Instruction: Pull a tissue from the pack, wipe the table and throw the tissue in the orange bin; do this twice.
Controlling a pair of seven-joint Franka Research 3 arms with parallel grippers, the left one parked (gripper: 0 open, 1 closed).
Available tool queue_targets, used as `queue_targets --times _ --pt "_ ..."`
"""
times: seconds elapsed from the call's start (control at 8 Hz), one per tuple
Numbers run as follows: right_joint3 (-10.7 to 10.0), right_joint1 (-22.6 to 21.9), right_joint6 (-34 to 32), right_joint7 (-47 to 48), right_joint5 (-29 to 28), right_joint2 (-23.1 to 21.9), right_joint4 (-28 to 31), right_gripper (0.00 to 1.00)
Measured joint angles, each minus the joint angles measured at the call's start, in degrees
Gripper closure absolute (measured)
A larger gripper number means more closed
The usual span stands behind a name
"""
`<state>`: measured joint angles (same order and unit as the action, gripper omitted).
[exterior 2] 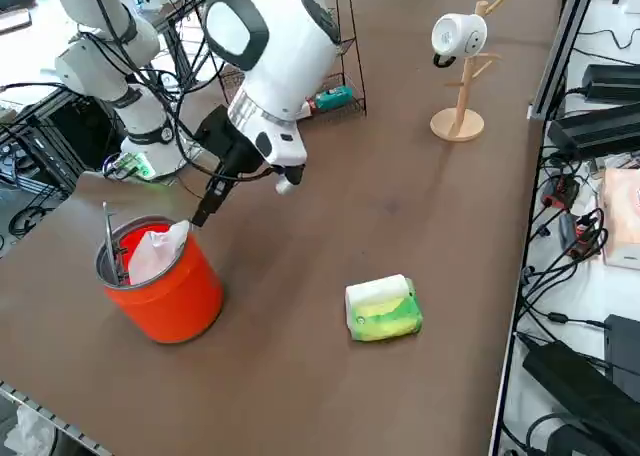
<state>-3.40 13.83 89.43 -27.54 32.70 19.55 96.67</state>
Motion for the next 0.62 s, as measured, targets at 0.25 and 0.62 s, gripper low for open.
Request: queue_targets --times 0.25,0.62 --pt "-0.2 0.3 0.0 0.0 0.0 1.4 0.0 0.81" --pt "-0.7 2.8 -0.4 -1.9 0.0 2.3 0.2 0.81"
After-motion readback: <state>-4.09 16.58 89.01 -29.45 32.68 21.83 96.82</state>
